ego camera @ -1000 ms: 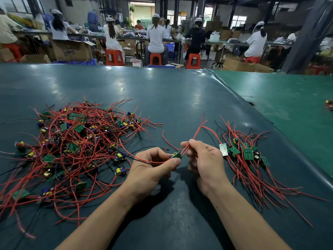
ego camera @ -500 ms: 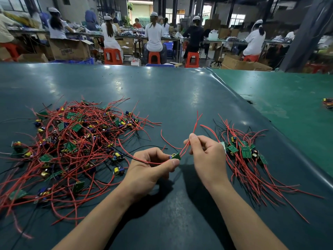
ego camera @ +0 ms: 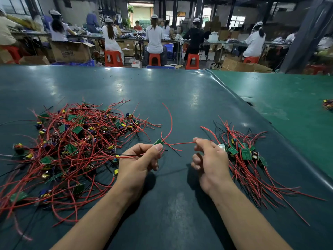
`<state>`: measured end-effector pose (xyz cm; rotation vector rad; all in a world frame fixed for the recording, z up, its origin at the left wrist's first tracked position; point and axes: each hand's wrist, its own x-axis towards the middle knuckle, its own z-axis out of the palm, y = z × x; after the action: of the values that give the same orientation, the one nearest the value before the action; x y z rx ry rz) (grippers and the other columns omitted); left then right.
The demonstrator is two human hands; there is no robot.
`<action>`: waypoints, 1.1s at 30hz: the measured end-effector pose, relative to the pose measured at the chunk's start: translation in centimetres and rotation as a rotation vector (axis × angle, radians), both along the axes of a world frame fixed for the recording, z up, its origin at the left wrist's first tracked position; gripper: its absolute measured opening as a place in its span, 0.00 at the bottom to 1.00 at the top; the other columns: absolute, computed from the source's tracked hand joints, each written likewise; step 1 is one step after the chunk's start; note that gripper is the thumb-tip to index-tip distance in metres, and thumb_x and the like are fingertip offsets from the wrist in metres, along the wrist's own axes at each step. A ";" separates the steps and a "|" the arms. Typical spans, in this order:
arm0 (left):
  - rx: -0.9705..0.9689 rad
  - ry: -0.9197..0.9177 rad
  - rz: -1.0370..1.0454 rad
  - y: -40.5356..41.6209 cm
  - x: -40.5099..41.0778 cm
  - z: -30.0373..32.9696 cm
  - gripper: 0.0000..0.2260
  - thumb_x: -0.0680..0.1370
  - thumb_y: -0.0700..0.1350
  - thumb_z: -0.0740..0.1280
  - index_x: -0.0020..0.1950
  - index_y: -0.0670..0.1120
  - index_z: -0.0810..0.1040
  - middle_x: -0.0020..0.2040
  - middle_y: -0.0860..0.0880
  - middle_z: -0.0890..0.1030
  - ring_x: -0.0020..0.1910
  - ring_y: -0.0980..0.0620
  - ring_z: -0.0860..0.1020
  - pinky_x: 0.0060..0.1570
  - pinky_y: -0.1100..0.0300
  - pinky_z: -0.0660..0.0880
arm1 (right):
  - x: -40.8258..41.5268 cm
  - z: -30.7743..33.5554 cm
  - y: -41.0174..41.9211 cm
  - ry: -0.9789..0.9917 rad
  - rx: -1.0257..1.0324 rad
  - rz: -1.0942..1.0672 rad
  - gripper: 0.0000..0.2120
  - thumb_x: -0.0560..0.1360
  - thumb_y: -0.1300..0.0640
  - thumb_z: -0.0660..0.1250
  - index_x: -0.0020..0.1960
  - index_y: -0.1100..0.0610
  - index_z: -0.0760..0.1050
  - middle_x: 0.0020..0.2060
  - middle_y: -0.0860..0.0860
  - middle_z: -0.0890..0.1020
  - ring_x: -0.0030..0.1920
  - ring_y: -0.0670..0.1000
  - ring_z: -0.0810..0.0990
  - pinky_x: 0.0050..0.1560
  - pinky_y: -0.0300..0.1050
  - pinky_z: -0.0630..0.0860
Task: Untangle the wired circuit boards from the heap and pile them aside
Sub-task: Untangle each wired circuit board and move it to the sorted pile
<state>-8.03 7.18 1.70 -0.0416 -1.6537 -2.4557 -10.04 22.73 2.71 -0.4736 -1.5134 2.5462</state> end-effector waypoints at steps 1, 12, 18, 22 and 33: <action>0.007 -0.002 -0.001 0.0 0.0 0.0 0.06 0.67 0.44 0.73 0.30 0.46 0.79 0.28 0.50 0.76 0.24 0.54 0.68 0.27 0.64 0.69 | 0.0 0.0 0.1 -0.020 -0.024 0.043 0.02 0.77 0.62 0.65 0.44 0.58 0.75 0.31 0.50 0.73 0.20 0.44 0.64 0.20 0.33 0.58; -0.144 -0.018 -0.186 0.1 0.3 -0.1 0.09 0.62 0.49 0.77 0.29 0.48 0.79 0.29 0.46 0.78 0.25 0.54 0.70 0.29 0.64 0.68 | 1.2 -0.1 -0.8 0.065 0.110 0.494 0.12 0.67 0.51 0.72 0.45 0.58 0.84 0.28 0.48 0.76 0.21 0.43 0.63 0.20 0.33 0.58; -0.143 -0.047 -0.328 -0.3 0.5 -0.1 0.09 0.66 0.44 0.76 0.29 0.47 0.78 0.28 0.47 0.76 0.25 0.53 0.69 0.27 0.64 0.68 | 1.2 0.0 0.2 0.048 0.122 0.668 0.14 0.64 0.47 0.73 0.45 0.53 0.86 0.26 0.47 0.74 0.22 0.42 0.62 0.19 0.32 0.58; -0.161 -0.055 -0.299 -0.1 0.6 0.0 0.09 0.66 0.45 0.76 0.29 0.48 0.78 0.28 0.47 0.77 0.24 0.53 0.70 0.27 0.63 0.67 | 1.0 0.0 0.1 0.066 0.169 0.569 0.16 0.59 0.46 0.76 0.41 0.55 0.86 0.25 0.47 0.75 0.21 0.41 0.65 0.20 0.32 0.59; -0.214 -0.011 -0.274 0.4 1.1 0.4 0.07 0.62 0.48 0.76 0.29 0.49 0.79 0.28 0.46 0.78 0.23 0.54 0.70 0.25 0.66 0.68 | 0.1 0.4 0.4 -0.077 -0.404 0.408 0.10 0.75 0.57 0.64 0.36 0.60 0.74 0.21 0.47 0.65 0.17 0.43 0.59 0.14 0.34 0.54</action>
<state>-6.93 7.60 2.07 -0.3029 -2.0300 -2.4532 -9.92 23.12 3.12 -0.3342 -1.2148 3.2104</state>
